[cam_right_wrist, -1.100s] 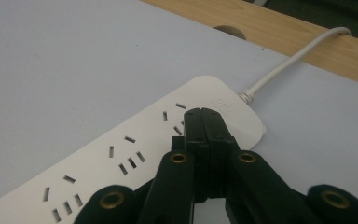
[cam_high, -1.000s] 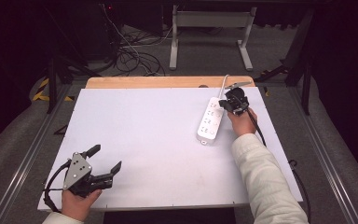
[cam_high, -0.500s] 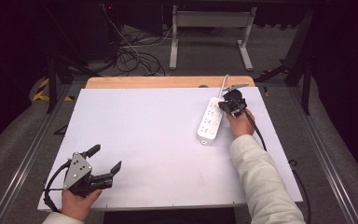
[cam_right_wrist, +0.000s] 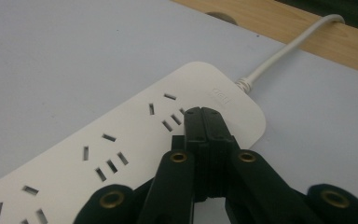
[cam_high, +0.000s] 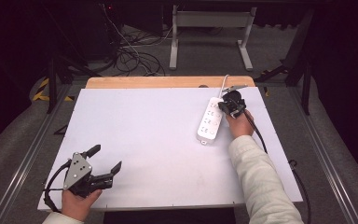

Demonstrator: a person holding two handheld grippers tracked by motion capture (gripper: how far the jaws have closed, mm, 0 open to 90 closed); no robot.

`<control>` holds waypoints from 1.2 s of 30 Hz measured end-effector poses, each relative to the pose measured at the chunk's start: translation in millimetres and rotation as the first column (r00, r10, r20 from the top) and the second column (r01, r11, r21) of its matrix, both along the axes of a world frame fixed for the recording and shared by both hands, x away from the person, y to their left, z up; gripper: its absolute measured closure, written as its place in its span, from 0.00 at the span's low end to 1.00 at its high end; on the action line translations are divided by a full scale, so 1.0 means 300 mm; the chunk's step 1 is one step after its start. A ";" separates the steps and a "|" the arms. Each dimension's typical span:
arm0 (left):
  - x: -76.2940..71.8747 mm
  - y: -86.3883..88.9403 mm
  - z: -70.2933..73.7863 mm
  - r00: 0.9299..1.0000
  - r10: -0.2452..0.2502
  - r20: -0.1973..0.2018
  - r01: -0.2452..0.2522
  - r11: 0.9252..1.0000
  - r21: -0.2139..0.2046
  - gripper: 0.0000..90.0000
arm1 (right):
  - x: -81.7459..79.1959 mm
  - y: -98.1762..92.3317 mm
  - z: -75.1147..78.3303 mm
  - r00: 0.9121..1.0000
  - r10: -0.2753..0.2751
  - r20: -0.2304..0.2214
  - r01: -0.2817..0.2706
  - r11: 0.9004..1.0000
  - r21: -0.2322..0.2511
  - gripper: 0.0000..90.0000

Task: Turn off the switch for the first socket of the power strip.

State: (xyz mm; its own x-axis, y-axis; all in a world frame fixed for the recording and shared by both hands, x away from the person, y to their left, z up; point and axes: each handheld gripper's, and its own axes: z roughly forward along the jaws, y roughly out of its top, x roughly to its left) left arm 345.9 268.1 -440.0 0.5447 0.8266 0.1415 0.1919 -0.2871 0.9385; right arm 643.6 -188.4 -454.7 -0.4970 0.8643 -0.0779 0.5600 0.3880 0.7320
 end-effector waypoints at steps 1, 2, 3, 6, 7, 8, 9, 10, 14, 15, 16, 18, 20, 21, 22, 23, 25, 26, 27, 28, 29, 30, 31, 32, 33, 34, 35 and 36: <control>0.000 0.000 0.000 1.000 0.000 0.001 0.000 1.000 0.001 0.15 | 0.000 0.000 0.000 1.000 -0.002 0.000 0.002 1.000 0.001 1.00; 0.001 0.000 0.000 1.000 0.000 0.001 0.000 1.000 0.001 0.15 | -0.001 0.001 -0.001 1.000 -0.006 0.002 0.006 1.000 0.005 1.00; 0.001 0.000 0.000 1.000 0.000 -0.001 0.000 1.000 0.001 0.15 | -0.001 0.001 -0.001 1.000 -0.006 0.002 0.006 1.000 0.005 1.00; 0.000 0.000 0.000 1.000 -0.001 0.002 0.001 1.000 0.002 0.15 | -0.002 0.001 -0.002 1.000 -0.008 0.005 0.008 1.000 0.005 1.00; 0.000 0.000 0.001 1.000 -0.002 0.000 0.002 1.000 0.003 0.15 | -0.002 0.000 -0.003 1.000 -0.009 0.006 0.009 1.000 0.006 1.00; 0.000 0.000 0.000 1.000 -0.002 0.002 0.002 1.000 0.001 0.15 | -0.002 0.000 -0.003 1.000 -0.011 0.004 0.011 1.000 0.012 1.00; 0.000 0.000 0.000 1.000 -0.002 0.000 0.002 1.000 0.000 0.15 | -0.002 -0.002 -0.003 1.000 -0.012 0.001 0.012 1.000 0.016 1.00; 0.000 0.000 0.000 1.000 -0.002 0.002 0.002 1.000 0.001 0.15 | -0.002 -0.003 -0.004 1.000 -0.013 0.002 0.013 1.000 0.020 1.00; 0.000 0.000 0.000 1.000 -0.002 -0.001 0.002 1.000 0.000 0.15 | -0.004 -0.002 -0.006 1.000 -0.016 0.007 0.016 1.000 0.022 1.00; 0.000 0.000 0.000 1.000 -0.003 -0.002 0.003 1.000 0.002 0.15 | -0.004 -0.002 -0.006 1.000 -0.017 0.007 0.017 1.000 0.023 1.00; 0.000 0.000 0.000 1.000 -0.003 -0.001 0.003 1.000 0.000 0.15 | -0.005 -0.002 -0.007 1.000 -0.018 0.008 0.017 1.000 0.024 1.00; 0.000 0.000 0.000 1.000 -0.003 -0.001 0.003 1.000 0.000 0.15 | -0.007 -0.002 -0.007 1.000 -0.021 0.010 0.021 0.999 0.024 1.00; -0.001 0.000 0.000 1.000 -0.004 0.000 0.004 1.000 0.000 0.15 | -0.007 -0.002 -0.008 1.000 -0.020 0.013 0.020 1.000 0.022 1.00; -0.001 0.000 0.000 1.000 -0.004 0.000 0.004 1.000 0.001 0.15 | -0.007 -0.003 -0.008 1.000 -0.020 0.011 0.019 1.000 0.023 1.00; -0.002 0.000 0.000 1.000 -0.004 0.000 0.004 1.000 0.000 0.15 | -0.007 -0.003 -0.008 1.000 -0.020 0.011 0.020 1.000 0.024 1.00; -0.002 0.000 0.000 1.000 -0.004 0.000 0.004 1.000 -0.001 0.15 | -0.007 -0.003 -0.008 1.000 -0.020 0.011 0.019 0.999 0.028 1.00; -0.001 0.001 0.001 1.000 -0.003 0.001 0.003 1.000 0.000 0.15 | -0.008 -0.003 -0.009 1.000 -0.021 0.013 0.021 0.999 0.030 1.00; -0.001 0.001 0.001 1.000 -0.003 0.001 0.003 1.000 0.000 0.15 | -0.008 -0.003 -0.010 1.000 -0.023 0.013 0.023 0.999 0.033 1.00; -0.002 0.002 0.001 1.000 -0.004 0.002 0.004 1.000 0.002 0.15 | -0.008 -0.003 -0.010 1.000 -0.023 0.012 0.023 0.999 0.033 1.00; -0.002 0.002 0.001 1.000 -0.003 0.003 0.003 1.000 0.000 0.15 | -0.007 -0.003 -0.009 1.000 -0.023 0.010 0.022 0.999 0.031 1.00; -0.003 0.002 0.001 1.000 -0.003 0.004 0.003 1.000 0.000 0.15 | -0.007 -0.002 -0.009 1.000 -0.023 0.011 0.023 0.999 0.028 1.00; -0.002 0.002 0.001 1.000 -0.003 0.003 0.003 1.000 -0.001 0.15 | -0.007 -0.002 -0.009 1.000 -0.022 0.012 0.022 0.999 0.028 1.00; -0.003 0.003 0.002 1.000 -0.003 0.003 0.003 1.000 -0.002 0.15 | -0.007 -0.003 -0.009 1.000 -0.022 0.012 0.021 0.999 0.027 1.00; -0.003 0.003 0.002 1.000 -0.002 0.003 0.002 1.000 -0.002 0.15 | -0.007 -0.002 -0.008 1.000 -0.024 0.010 0.024 0.999 0.026 1.00; -0.003 0.003 0.001 1.000 -0.002 0.003 0.002 1.000 -0.002 0.15 | -0.007 -0.001 -0.008 1.000 -0.027 0.010 0.026 0.999 0.025 1.00; -0.002 0.003 0.001 1.000 -0.002 0.001 0.002 1.000 -0.002 0.15 | -0.008 0.000 -0.009 1.000 -0.026 0.012 0.026 0.999 0.023 1.00; -0.002 0.003 0.001 1.000 -0.003 0.000 0.003 1.000 -0.001 0.15 | -0.007 -0.002 -0.009 1.000 -0.027 0.009 0.027 0.999 0.027 1.00; -0.002 0.002 0.001 1.000 -0.003 0.001 0.003 1.000 0.000 0.15 | -0.007 -0.002 -0.009 1.000 -0.027 0.009 0.027 0.999 0.027 1.00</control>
State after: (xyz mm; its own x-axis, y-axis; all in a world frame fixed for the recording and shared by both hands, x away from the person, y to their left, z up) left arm 345.2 268.9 -439.6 0.5472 0.8249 0.1421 0.1905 -0.2881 0.9385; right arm 641.4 -189.1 -457.3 -0.4730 0.8791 -0.0589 0.5629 0.3530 0.7473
